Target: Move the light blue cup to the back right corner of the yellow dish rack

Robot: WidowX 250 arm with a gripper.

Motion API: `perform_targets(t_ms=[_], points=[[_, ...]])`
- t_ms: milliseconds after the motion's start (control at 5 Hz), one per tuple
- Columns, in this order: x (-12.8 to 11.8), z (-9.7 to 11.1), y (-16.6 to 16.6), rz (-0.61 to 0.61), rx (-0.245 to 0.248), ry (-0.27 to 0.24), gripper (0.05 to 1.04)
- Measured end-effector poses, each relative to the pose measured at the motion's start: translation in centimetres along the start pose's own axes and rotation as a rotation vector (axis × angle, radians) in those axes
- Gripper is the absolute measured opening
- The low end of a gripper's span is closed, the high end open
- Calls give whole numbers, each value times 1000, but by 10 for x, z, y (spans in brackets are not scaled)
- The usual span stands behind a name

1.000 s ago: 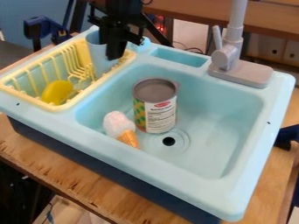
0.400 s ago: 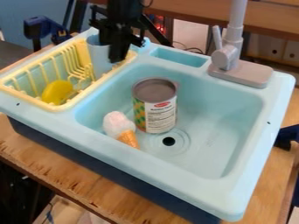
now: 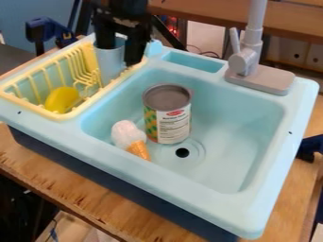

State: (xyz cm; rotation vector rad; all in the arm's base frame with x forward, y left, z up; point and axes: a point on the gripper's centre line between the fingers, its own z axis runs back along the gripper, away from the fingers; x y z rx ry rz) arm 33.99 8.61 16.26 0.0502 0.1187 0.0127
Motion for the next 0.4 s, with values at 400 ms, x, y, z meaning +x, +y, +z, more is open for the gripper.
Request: perform_targets(t_ms=[400], points=[[-31,42,-6,32,-20,-92,1008]])
